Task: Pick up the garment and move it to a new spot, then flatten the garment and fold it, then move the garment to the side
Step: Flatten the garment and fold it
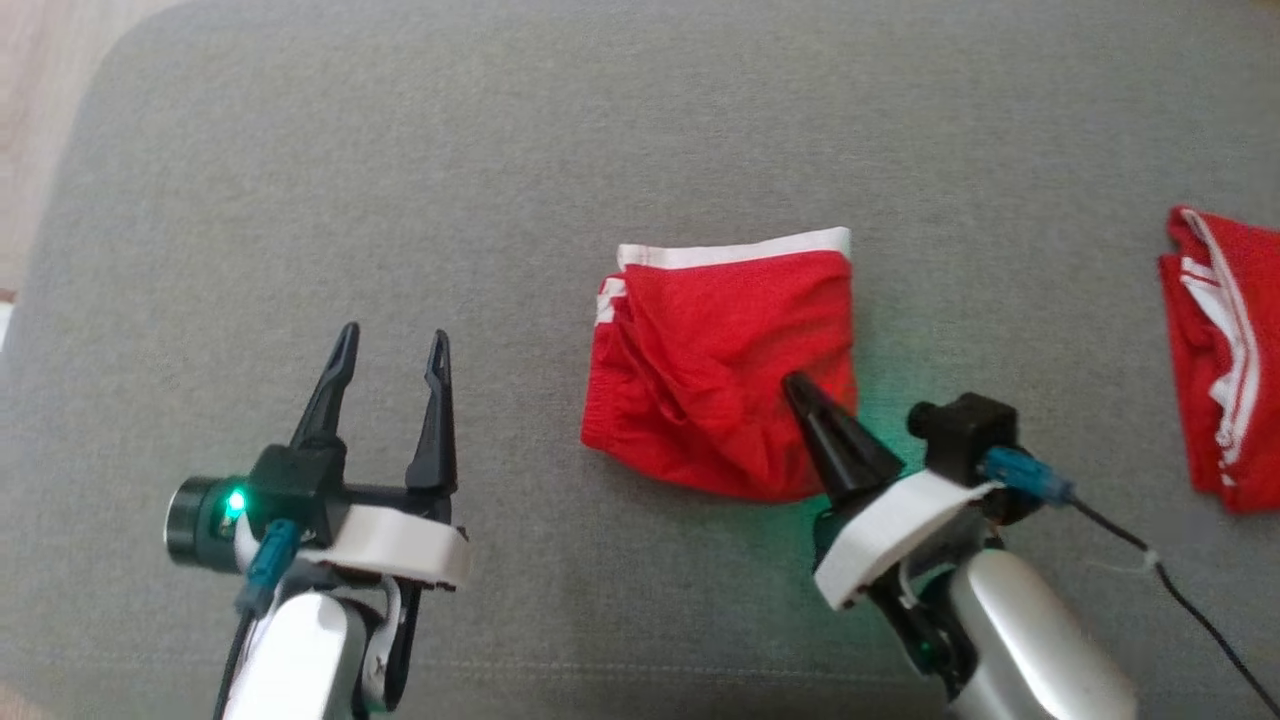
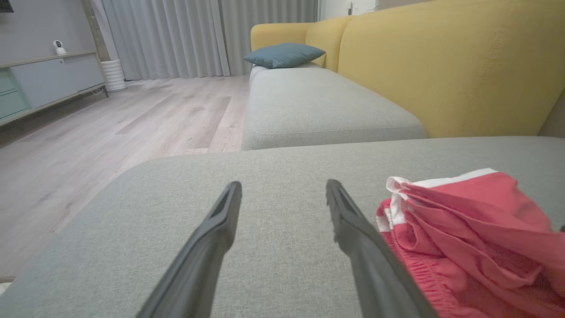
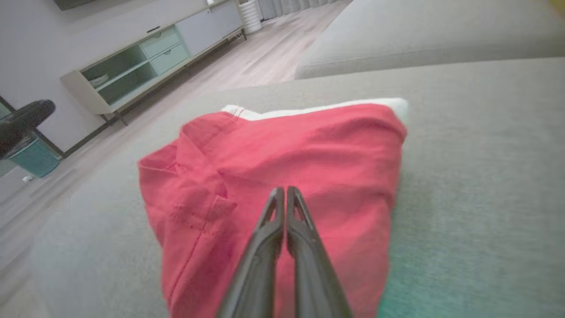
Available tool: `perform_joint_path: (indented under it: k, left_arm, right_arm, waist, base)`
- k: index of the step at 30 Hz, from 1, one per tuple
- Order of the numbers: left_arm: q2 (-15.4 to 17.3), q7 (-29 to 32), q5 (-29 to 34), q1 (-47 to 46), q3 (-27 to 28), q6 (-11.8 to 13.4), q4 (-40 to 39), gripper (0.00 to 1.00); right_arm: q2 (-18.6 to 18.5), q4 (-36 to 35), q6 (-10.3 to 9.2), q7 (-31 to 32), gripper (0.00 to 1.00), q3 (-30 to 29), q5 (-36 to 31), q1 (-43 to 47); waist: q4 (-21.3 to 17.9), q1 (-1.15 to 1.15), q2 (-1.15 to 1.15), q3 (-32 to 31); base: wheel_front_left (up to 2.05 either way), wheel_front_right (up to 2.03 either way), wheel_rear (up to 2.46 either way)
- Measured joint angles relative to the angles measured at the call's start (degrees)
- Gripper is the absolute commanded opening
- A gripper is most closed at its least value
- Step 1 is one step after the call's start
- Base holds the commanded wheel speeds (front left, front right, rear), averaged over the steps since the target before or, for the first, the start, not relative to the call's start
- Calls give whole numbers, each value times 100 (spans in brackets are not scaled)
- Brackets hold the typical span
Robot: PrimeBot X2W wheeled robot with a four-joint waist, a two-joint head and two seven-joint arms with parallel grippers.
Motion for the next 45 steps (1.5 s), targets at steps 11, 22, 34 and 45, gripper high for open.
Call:
perform_joint_path:
  k: [11,22,34,45]
  left_arm:
    - [-98,-68,-1,-87,-36,-41,135,100]
    - [-130,-74,-10,-207,-68,-41,190,100]
    - [-64,-79,-51,-122,-11,20,252,100]
    - [119,-79,-113,208,157,163,96,100]
  right_arm:
    - [80,1021,0,-480,0,1209,690,-790]
    - [86,1853,0,-643,0,2469,1307,-1184]
    - [-23,912,0,-1425,100,1931,1393,-1379]
    - [-471,-503,0,-1123,100,-1039,186,218]
  waist:
    - [263,0,0,162]
    - [257,0,0,199]
    - [12,0,0,-106]
    - [-349,0,0,-420]
  base:
    - [0,0,0]
    - [0,0,0]
    - [0,0,0]
    - [0,0,0]
